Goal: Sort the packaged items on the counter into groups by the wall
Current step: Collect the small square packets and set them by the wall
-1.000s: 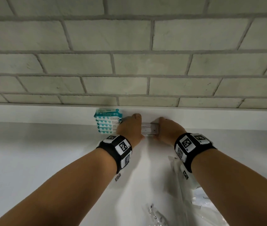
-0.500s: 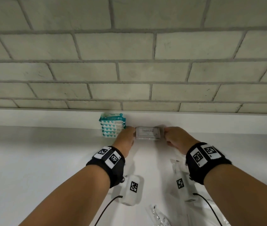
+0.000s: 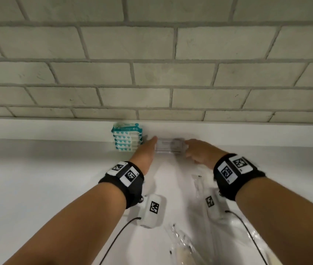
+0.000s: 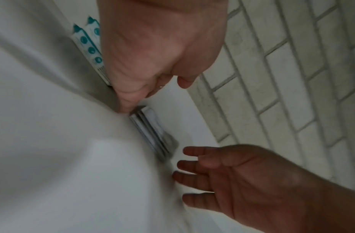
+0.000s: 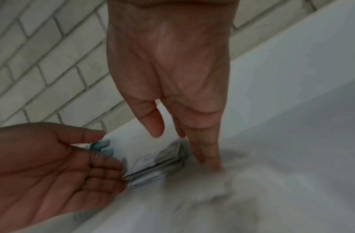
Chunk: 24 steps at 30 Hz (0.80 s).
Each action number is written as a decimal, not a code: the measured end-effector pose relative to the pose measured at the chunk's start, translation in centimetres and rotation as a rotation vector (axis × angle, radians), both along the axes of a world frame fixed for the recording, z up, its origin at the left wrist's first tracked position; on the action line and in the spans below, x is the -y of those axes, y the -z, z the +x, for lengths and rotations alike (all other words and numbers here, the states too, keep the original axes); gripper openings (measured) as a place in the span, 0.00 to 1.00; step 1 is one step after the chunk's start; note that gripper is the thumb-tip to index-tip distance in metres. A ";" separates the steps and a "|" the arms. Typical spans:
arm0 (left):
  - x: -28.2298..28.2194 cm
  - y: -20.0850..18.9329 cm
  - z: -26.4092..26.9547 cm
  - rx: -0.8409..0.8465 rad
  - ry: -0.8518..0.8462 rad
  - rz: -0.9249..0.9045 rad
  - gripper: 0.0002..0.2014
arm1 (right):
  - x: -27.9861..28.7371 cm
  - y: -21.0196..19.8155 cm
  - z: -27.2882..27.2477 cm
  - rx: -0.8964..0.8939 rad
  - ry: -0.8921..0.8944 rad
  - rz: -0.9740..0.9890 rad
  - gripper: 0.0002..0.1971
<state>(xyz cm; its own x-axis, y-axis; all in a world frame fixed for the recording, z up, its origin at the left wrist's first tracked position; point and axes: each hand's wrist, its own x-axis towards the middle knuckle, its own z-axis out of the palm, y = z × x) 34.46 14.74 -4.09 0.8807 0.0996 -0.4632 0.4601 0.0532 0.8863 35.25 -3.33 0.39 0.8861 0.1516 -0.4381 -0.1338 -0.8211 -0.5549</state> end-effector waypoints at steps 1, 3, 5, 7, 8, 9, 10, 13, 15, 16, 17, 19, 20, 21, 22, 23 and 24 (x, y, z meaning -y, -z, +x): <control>0.6 -1.0 -1.2 0.006 0.004 0.001 0.35 | 0.9 -0.6 -0.6 -0.007 -0.030 -0.028 0.24; 1.5 -1.5 -3.7 0.057 0.069 0.035 0.30 | 2.8 -1.7 -2.0 -0.061 -0.181 -0.172 0.28; 3.1 -2.9 -6.9 0.106 0.223 0.154 0.27 | 4.4 -2.2 -4.1 -0.096 -0.408 -0.422 0.30; 4.8 -3.9 -9.5 0.168 0.452 0.353 0.29 | 5.4 -1.6 -6.5 -0.119 -0.563 -0.522 0.32; 5.6 -4.4 -10.7 0.200 0.618 0.492 0.29 | 5.9 -1.5 -7.8 -0.143 -0.590 -0.492 0.32; 6.4 -4.7 -12.1 0.237 0.792 0.624 0.29 | 6.3 -1.6 -9.5 -0.160 -0.605 -0.438 0.32; 6.8 -4.7 -12.6 0.238 0.958 0.742 0.29 | 6.5 -1.7 -10.4 -0.165 -0.604 -0.372 0.31; 7.6 -3.7 -15.3 0.177 1.172 0.946 0.31 | 8.4 -1.8 -13.9 -0.111 -0.552 -0.322 0.27; 7.3 -2.9 -16.8 0.142 1.190 1.037 0.30 | 10.3 -1.7 -15.7 -0.080 -0.540 -0.436 0.26; 7.1 -2.7 -17.5 0.138 1.181 1.064 0.30 | 11.4 -1.5 -16.5 -0.084 -0.543 -0.497 0.25; 6.9 -2.6 -18.2 0.126 1.159 1.078 0.29 | 12.4 -1.5 -17.3 -0.093 -0.535 -0.528 0.24; 6.5 -2.8 -19.3 0.119 1.103 1.107 0.25 | 13.8 -1.9 -18.5 -0.073 -0.456 -0.472 0.20; 6.5 -3.1 -19.8 0.120 1.073 1.130 0.22 | 14.2 -2.2 -18.9 -0.031 -0.404 -0.430 0.19; 6.5 -3.2 -20.1 0.130 1.038 1.151 0.18 | 14.4 -2.2 -19.0 0.028 -0.355 -0.401 0.17; 6.6 -3.1 -20.4 0.136 1.001 1.165 0.15 | 14.6 -2.0 -18.9 0.090 -0.315 -0.391 0.17; 6.8 -3.2 -20.7 0.142 0.964 1.168 0.15 | 14.6 -1.8 -18.8 0.136 -0.285 -0.402 0.17; 7.2 -3.3 -21.1 0.154 0.943 1.176 0.15 | 14.6 -1.5 -18.8 0.154 -0.272 -0.440 0.17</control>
